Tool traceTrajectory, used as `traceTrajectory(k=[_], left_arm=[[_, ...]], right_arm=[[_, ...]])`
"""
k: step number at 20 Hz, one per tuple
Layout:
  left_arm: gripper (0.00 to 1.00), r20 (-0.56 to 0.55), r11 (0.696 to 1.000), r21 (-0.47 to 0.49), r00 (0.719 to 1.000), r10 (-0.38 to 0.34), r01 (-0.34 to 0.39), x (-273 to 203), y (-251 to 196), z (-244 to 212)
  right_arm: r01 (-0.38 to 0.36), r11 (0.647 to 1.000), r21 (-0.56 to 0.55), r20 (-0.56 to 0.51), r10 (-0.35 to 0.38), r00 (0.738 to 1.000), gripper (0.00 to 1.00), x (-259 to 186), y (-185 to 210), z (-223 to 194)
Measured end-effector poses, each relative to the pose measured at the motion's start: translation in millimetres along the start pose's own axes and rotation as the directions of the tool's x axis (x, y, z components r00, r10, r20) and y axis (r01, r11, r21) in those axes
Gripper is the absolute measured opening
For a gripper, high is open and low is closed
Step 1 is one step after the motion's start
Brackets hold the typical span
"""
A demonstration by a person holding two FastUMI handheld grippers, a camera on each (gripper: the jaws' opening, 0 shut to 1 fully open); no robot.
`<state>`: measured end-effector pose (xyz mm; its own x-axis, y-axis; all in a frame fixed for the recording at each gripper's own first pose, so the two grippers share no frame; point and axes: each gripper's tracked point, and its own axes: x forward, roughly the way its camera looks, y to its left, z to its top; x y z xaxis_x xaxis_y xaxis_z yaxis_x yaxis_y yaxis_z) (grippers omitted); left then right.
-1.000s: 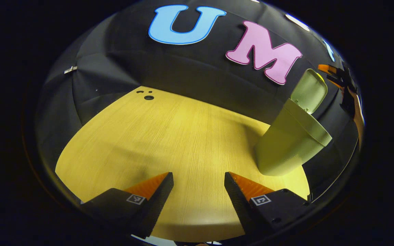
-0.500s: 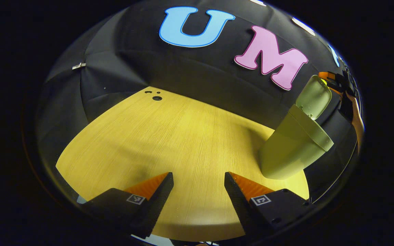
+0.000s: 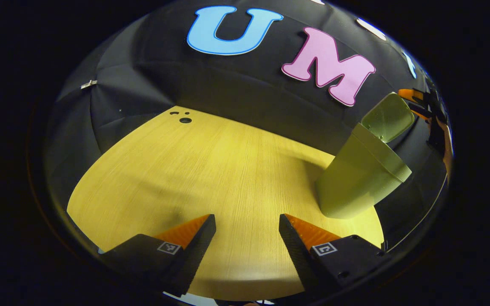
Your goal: Press the lid of the desktop garbage bin to open it, pick up the crumpled paper on the desktop and throw it into the bin, then pick up the pop can on the desktop and drop it into the bin, and finally close the garbage bin lid.
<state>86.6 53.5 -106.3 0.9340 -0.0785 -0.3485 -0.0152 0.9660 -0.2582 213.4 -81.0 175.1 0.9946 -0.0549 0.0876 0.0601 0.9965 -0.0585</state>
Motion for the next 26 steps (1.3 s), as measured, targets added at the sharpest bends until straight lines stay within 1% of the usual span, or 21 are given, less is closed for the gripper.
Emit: traceTrajectory(k=[3,7,8,9,12,14,20,26], left_arm=[[0.96,-0.018,1.000,0.009,1.000,-0.024,0.024,4.1,-4.9,-4.1],[0.96,-0.033,0.998,0.035,0.999,-0.041,0.043,8.2,-7.8,-5.0],[0.99,-0.035,0.998,0.038,0.998,-0.046,0.048,9.0,-8.6,-5.0],[0.96,-0.038,0.998,0.042,0.998,-0.049,0.051,9.3,-9.5,-5.8],[0.96,-0.054,0.997,0.058,0.997,-0.050,0.053,11.2,-8.5,-9.5],[0.96,-0.053,0.997,0.069,0.998,-0.039,0.043,10.9,-6.1,-9.8],[0.96,-0.061,0.996,0.077,0.997,-0.040,0.045,12.2,-4.0,-10.5],[0.96,-0.059,0.997,0.067,0.998,-0.031,0.035,14.1,0.1,-9.8]], right_arm=[[0.003,0.999,-0.042,-0.035,-0.004,0.999,0.90,-17.0,2.9,-21.9],[0.001,0.999,-0.047,-0.130,-0.007,0.992,0.90,-31.9,8.7,-69.5],[0.000,0.999,-0.051,-0.155,-0.008,0.988,0.90,-34.4,9.2,-83.5],[0.000,0.999,-0.049,-0.177,-0.009,0.984,0.90,-37.4,9.8,-94.4],[0.009,1.000,-0.016,-0.234,-0.012,0.972,0.90,-43.5,9.8,-122.7],[0.020,1.000,0.002,-0.253,-0.019,0.967,0.90,-45.3,8.7,-133.8],[0.054,0.995,0.089,-0.315,-0.024,0.949,0.91,-50.8,5.4,-162.7],[0.064,0.996,0.064,-0.304,-0.041,0.952,0.90,-50.2,4.4,-164.9]])
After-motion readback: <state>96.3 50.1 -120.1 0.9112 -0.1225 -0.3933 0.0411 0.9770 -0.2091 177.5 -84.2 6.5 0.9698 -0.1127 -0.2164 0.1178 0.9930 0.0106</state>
